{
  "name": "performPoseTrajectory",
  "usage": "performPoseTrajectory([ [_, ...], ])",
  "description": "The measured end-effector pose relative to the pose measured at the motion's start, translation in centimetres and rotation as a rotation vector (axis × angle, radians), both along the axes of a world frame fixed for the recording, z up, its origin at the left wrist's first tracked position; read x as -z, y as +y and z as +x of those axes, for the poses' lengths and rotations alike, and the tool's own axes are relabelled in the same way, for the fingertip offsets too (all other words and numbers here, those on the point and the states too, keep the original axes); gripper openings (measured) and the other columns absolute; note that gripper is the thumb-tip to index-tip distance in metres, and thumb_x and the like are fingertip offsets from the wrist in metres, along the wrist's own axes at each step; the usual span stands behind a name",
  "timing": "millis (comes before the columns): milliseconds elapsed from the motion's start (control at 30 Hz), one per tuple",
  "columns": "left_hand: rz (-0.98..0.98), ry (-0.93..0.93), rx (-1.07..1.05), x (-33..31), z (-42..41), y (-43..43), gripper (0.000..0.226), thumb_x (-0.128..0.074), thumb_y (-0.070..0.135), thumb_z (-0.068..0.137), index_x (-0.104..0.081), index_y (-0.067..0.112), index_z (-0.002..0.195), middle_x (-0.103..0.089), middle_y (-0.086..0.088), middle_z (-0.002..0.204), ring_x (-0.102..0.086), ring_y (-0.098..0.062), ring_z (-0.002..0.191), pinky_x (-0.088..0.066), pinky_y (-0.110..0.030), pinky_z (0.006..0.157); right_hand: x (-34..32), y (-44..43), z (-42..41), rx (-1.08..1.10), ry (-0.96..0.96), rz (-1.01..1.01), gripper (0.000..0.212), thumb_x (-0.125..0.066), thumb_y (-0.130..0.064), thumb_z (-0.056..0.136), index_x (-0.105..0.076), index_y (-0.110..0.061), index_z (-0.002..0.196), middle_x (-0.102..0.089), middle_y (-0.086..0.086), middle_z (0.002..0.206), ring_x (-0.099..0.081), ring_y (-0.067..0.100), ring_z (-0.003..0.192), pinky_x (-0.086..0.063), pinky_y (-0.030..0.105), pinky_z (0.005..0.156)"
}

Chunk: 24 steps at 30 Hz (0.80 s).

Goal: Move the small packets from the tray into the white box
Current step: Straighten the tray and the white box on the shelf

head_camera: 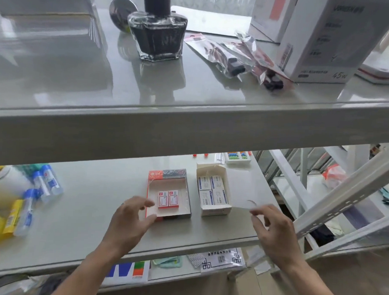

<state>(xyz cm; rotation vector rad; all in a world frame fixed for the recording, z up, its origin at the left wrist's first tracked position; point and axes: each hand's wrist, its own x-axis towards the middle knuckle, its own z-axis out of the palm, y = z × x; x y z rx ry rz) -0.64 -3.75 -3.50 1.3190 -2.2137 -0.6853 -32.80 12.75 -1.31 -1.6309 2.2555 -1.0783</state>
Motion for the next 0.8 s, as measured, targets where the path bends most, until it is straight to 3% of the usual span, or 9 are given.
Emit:
performPoseTrajectory([
  [100, 0.03, -0.012, -0.031, 2.3, 1.2, 1.8, 0.036, -0.08, 0.02, 0.079, -0.065, 0.024, 0.112, -0.059, 0.01, 0.107, -0.06, -0.005, 0.087, -0.055, -0.027, 0.072, 1.9, 2.9, 1.0, 0.026, -0.065, 0.039, 0.03, -0.076, 0.004, 0.082, -0.071, -0.02, 0.099, -0.063, -0.012, 0.09, -0.058, 0.004, 0.073, -0.045, 0.009, 0.064],
  [233, 0.01, -0.068, -0.041, 3.2, 0.4, 1.9, 0.039, -0.079, 0.021, 0.08, -0.061, 0.025, 0.115, -0.048, 0.006, 0.113, -0.061, -0.008, 0.081, -0.057, -0.028, 0.068, 2.1, 0.4, 2.5, -0.129, 0.029, 0.073, 0.038, -0.075, -0.001, 0.083, -0.068, -0.017, 0.117, -0.057, -0.01, 0.11, -0.052, -0.007, 0.074, -0.043, 0.008, 0.068],
  [300, -0.003, -0.08, -0.057, 3.3, -0.2, 1.9, 0.033, -0.077, 0.023, 0.082, -0.061, 0.025, 0.111, -0.045, 0.007, 0.111, -0.064, -0.01, 0.076, -0.059, -0.032, 0.066, 1.6, -1.6, 3.2, -0.189, 0.113, 0.086, 0.042, -0.075, -0.005, 0.084, -0.064, -0.016, 0.123, -0.057, -0.006, 0.12, -0.049, -0.004, 0.074, -0.047, 0.017, 0.07],
  [367, -0.006, -0.081, -0.075, 3.3, -0.7, 1.8, 0.024, -0.075, 0.026, 0.084, -0.062, 0.024, 0.104, -0.044, 0.007, 0.109, -0.066, -0.009, 0.074, -0.06, -0.032, 0.066, 1.5, -3.4, 3.6, -0.2, 0.208, 0.125, 0.041, -0.073, -0.012, 0.087, -0.061, -0.016, 0.126, -0.058, -0.002, 0.126, -0.061, 0.011, 0.083, -0.055, 0.03, 0.068],
  [433, -0.015, -0.091, -0.095, 3.4, -1.0, 1.7, 0.014, -0.074, 0.027, 0.085, -0.062, 0.023, 0.092, -0.042, 0.007, 0.106, -0.068, -0.011, 0.073, -0.06, -0.033, 0.065, 1.7, -4.7, 3.7, -0.197, 0.282, 0.192, 0.034, -0.07, -0.019, 0.09, -0.062, -0.017, 0.123, -0.059, -0.001, 0.123, -0.067, 0.023, 0.091, -0.055, 0.035, 0.068],
  [567, -0.034, -0.12, -0.126, 3.6, -1.0, 1.5, 0.015, -0.074, 0.025, 0.086, -0.061, 0.019, 0.083, -0.044, 0.006, 0.102, -0.066, -0.016, 0.071, -0.06, -0.035, 0.064, 2.3, -6.2, 3.7, -0.164, 0.361, 0.223, 0.01, -0.064, -0.015, 0.093, -0.07, -0.017, 0.1, -0.065, 0.001, 0.102, -0.068, 0.03, 0.08, -0.05, 0.036, 0.062],
  [800, -0.048, -0.128, -0.137, 3.2, -0.4, 1.4, 0.013, -0.075, 0.019, 0.085, -0.063, 0.014, 0.081, -0.047, 0.005, 0.102, -0.063, -0.014, 0.069, -0.056, -0.027, 0.066, 2.8, -6.7, 2.7, -0.122, 0.351, 0.216, 0.009, -0.063, -0.011, 0.094, -0.072, -0.012, 0.094, -0.067, 0.007, 0.093, -0.067, 0.032, 0.074, -0.052, 0.038, 0.058],
])
